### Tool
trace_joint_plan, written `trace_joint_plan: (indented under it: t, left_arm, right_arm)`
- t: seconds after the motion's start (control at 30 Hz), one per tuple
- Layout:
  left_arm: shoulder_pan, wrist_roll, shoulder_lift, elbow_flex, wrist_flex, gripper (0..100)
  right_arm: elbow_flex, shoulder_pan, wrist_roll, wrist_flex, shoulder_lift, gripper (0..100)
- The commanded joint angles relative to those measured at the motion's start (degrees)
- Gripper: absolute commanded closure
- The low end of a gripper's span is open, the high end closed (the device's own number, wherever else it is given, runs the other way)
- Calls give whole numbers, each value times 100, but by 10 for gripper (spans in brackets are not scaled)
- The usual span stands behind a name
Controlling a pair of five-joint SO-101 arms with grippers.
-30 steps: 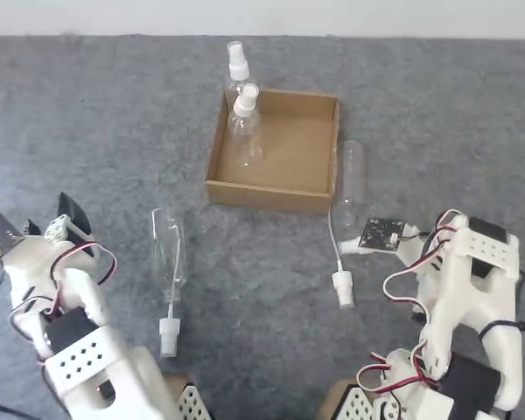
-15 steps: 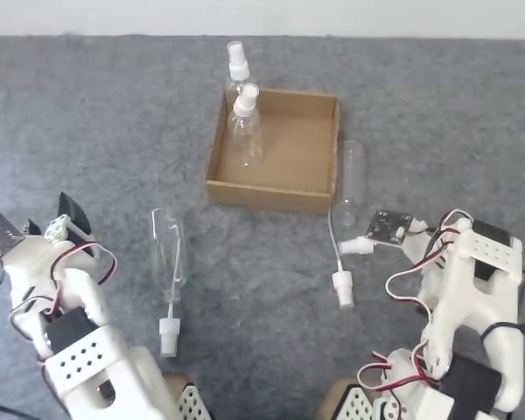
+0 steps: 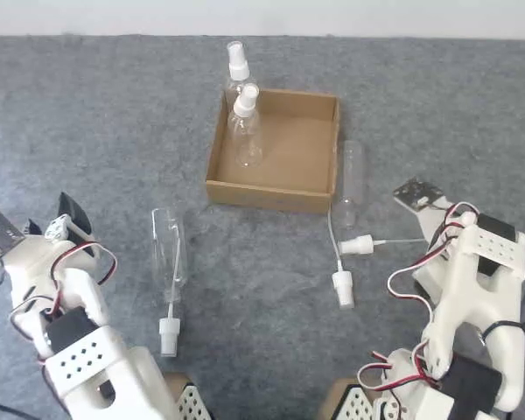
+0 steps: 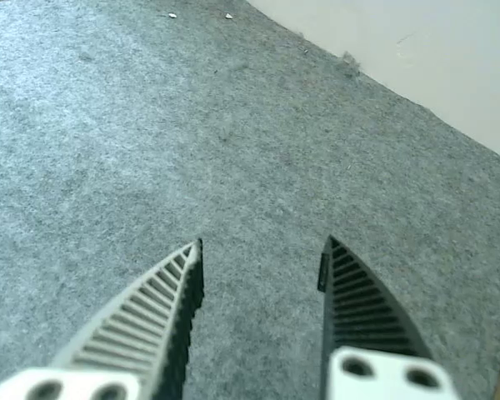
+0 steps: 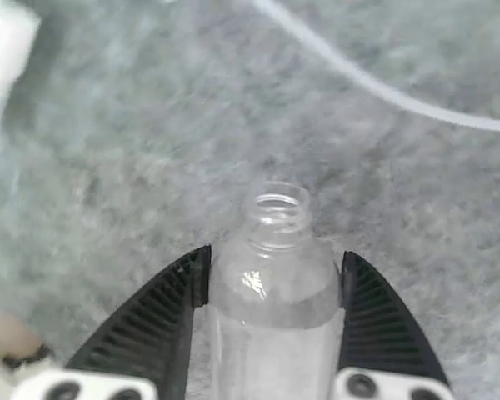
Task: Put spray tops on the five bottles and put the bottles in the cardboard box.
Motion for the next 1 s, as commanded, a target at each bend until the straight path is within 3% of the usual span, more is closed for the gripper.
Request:
trace_joint_plan:
  t: [0.0,0.07,0.3,0.97]
  left_arm:
    - [132,-229,-79,-40,-193,784]
    - [132,-255,-79,-31,-193,785]
    - [132,-264,-79,-31,-193,785]
    - [220,-290,-79,-31,-193,786]
  right_arm:
    - [-281,66,-237,-418,-251,842]
    - [-167,66,-149,-567,-259,829]
    - [-114,84,-158,-462,-277,646]
    - [299,567,457,-479,-251,649]
